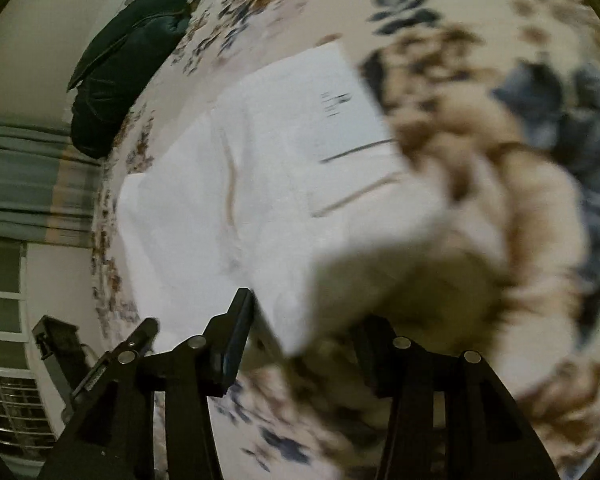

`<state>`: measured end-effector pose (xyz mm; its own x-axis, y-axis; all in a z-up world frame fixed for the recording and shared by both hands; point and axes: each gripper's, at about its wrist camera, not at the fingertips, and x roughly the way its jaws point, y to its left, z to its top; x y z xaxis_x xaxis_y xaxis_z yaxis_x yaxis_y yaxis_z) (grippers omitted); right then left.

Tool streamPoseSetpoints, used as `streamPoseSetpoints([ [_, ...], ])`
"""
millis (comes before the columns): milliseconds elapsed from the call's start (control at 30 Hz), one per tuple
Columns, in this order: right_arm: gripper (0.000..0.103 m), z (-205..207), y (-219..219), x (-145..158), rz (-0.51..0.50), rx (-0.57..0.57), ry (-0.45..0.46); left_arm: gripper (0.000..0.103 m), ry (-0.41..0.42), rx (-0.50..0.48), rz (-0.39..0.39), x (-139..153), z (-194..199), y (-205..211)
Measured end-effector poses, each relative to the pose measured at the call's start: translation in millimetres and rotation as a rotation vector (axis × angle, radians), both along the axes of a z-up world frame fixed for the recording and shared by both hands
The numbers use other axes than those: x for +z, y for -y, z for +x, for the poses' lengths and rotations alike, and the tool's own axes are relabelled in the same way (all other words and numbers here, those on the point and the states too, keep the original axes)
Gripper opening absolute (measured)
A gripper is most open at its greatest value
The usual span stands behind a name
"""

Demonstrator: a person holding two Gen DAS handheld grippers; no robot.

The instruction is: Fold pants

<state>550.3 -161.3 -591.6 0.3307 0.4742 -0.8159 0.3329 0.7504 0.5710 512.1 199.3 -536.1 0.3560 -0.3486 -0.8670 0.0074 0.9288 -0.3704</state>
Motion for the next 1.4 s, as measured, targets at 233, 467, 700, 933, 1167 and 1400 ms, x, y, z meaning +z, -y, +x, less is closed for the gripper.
streamPoseSetpoints([
  [233,0.05,-0.5,4.8,4.2,-0.154,0.023,-0.039,0.055,-0.008,0.009,0.126,-3.6,2.9,4.2],
  [467,0.1,10.9,-47.4,61.3,-0.563,0.143,0.022,0.089,0.051,0.005,0.317,46.4,-8.4,33.0],
  [700,0.102,-12.8,-68.8,110.3,-0.703,0.135,0.096,0.096,0.096,0.034,0.393,89.2,-29.0,51.1],
  [933,0.103,-65.8,-77.4,183.1,-0.719,0.135,0.19,0.096,0.166,0.078,0.429,155.9,-69.1,59.8],
  [1167,0.103,-132.6,-75.0,277.4,-0.726,0.135,0.274,0.096,0.255,0.127,0.435,244.3,-134.9,70.8],
  [1400,0.103,-221.7,-62.0,391.4,-0.734,0.135,0.381,0.096,0.32,0.131,0.42,331.2,-213.7,93.0],
])
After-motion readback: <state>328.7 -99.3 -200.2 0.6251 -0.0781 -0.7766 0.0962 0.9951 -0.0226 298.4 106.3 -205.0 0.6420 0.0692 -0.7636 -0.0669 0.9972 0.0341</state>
